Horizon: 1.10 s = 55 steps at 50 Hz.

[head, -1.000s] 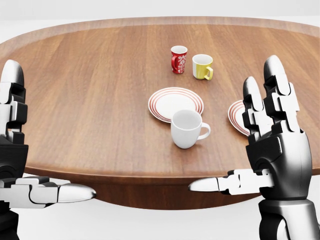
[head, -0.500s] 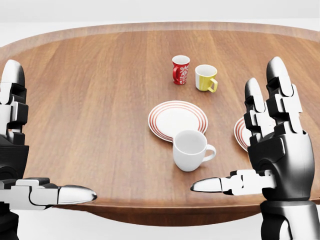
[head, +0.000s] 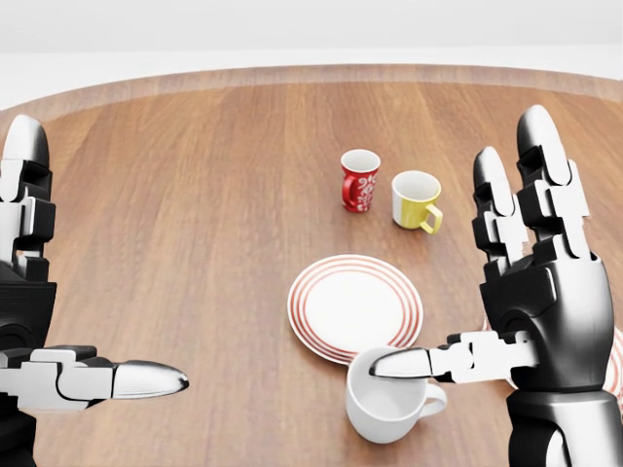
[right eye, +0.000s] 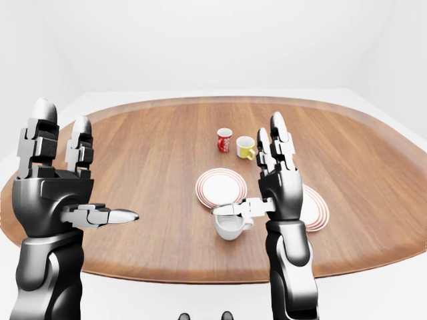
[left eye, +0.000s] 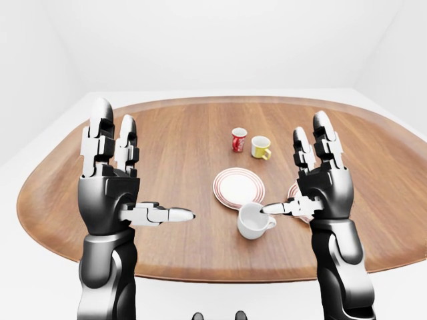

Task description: Put the white mug on the left plate.

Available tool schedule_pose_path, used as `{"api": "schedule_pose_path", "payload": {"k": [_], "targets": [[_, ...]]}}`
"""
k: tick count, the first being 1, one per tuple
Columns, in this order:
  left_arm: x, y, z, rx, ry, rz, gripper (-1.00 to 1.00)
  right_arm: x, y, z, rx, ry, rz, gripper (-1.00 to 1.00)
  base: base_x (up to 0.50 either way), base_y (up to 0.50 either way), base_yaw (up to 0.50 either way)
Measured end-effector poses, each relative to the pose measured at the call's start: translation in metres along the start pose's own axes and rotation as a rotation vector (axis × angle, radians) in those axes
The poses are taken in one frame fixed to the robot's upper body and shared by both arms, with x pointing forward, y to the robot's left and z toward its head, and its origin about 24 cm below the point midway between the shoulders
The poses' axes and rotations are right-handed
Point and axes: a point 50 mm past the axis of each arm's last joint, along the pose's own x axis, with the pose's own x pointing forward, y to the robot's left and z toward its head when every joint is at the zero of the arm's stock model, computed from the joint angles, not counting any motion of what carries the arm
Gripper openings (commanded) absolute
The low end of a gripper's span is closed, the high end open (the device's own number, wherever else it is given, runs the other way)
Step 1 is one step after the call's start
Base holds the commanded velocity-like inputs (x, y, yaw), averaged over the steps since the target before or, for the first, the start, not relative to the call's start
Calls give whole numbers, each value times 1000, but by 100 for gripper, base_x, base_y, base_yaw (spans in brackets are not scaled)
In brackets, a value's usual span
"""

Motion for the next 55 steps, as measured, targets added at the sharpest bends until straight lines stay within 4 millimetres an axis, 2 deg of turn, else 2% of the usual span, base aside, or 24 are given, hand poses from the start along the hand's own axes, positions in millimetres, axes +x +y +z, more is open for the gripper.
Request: {"api": "schedule_pose_path", "payload": {"k": [34,37,45,55], "targets": [[0,0,-1,1,5,-2,100,0,3,3,-7,-14,20,100,50,-1,0],[0,1,-1,2,6,-1,100,1,3,2,-15,-11,12,100,6,1,0],[0,3,-1,12,6,4,100,-13,24,23,-150,-60,172,100,0,0,0],[0,3,-1,17,6,6,100,-25,41,35,-281,-82,316,100,0,0,0]]}}
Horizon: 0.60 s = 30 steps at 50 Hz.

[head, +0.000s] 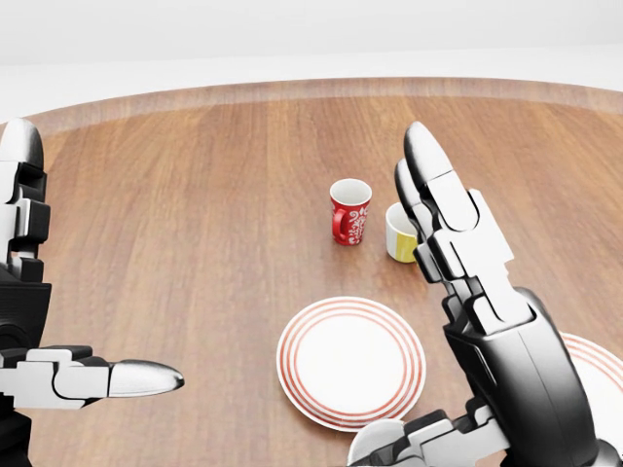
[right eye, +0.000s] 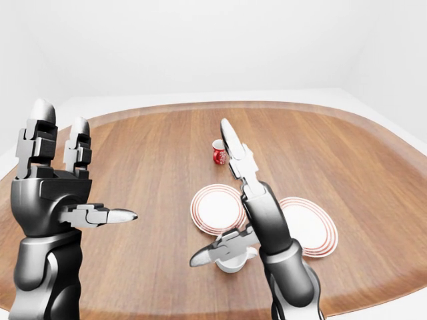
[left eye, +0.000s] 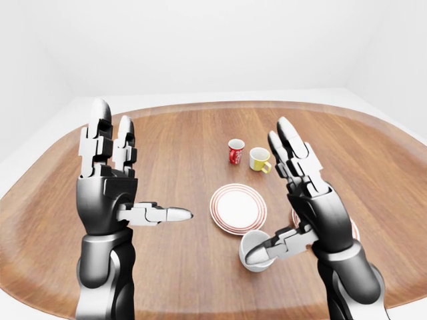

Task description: Put the white mug on the left plate.

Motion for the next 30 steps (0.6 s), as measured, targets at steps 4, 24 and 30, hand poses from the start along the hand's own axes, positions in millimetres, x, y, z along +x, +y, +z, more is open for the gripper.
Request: {"api": "schedule_pose_path", "payload": {"k": [4,24,30], "targets": [[0,0,0,1,0,1,100,-2,5,4,-34,-2,50,100,0,0,0],[-1,0,-1,3,5,0,100,-8,23,12,-172,20,224,100,0,0,0],[-1,0,0,3,4,-2,100,-11,29,10,-237,55,284,100,0,0,0]]}}
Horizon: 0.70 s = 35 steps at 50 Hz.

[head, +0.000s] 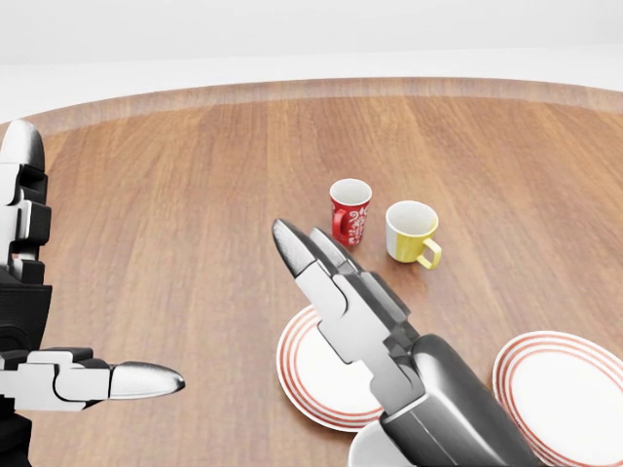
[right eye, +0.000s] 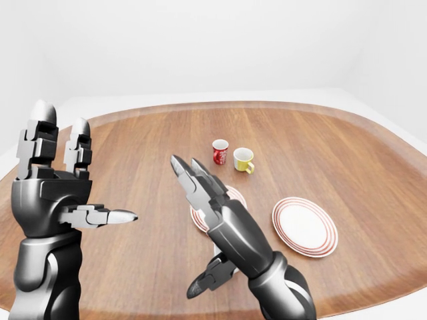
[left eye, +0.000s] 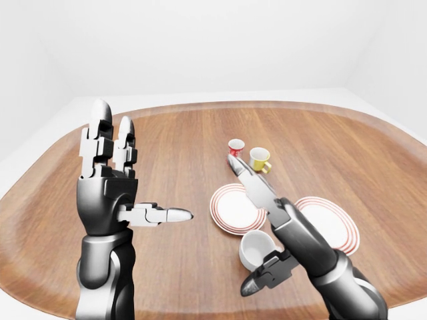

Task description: Put the white mug on the left plate.

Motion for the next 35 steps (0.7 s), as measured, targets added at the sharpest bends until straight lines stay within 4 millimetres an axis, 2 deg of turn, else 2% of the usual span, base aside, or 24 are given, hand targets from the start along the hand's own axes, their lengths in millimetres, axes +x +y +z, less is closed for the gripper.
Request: {"api": "schedule_pose_path", "payload": {"k": [18,35], "targets": [[-1,-1,1,0,-1,-4,100,-5,12,-4,-155,124,129,100,0,0,0],[-1,-1,1,0,1,-7,100,-9,-1,-11,-337,267,114,100,0,0,0]]}}
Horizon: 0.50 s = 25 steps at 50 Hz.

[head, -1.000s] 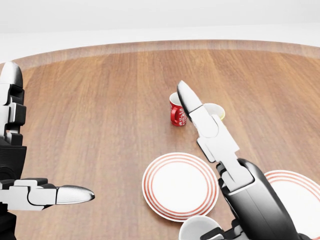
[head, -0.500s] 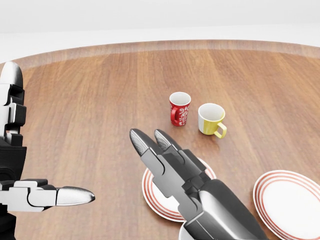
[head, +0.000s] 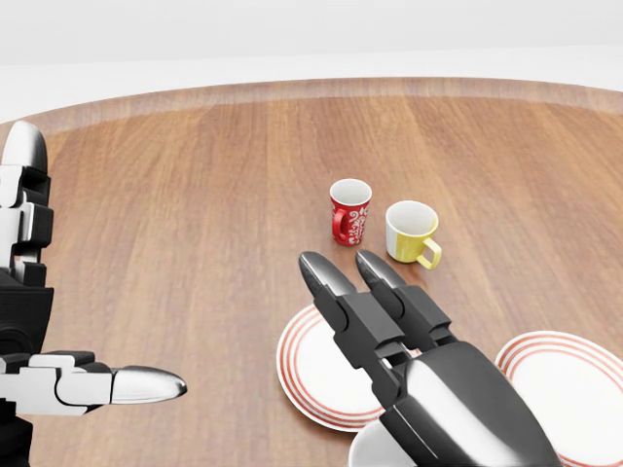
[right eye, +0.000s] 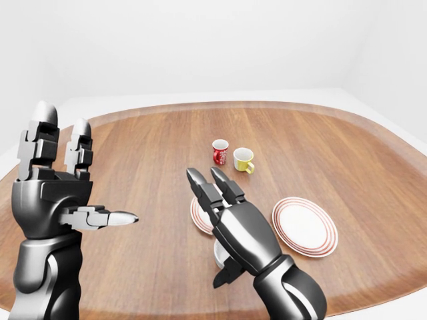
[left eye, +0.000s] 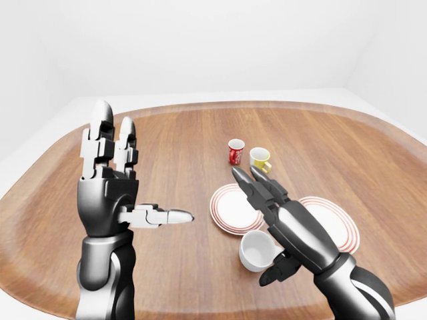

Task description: Put the white mug on the left plate.

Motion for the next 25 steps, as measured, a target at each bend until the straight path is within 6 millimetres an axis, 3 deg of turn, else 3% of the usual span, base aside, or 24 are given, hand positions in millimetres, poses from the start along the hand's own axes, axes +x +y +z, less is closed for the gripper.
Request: {"api": "schedule_pose_path", "payload": {"k": [25], "targets": [[0,0,-2,0,10,-1,100,8,9,-23,-55,173,19,100,0,0,0]]}}
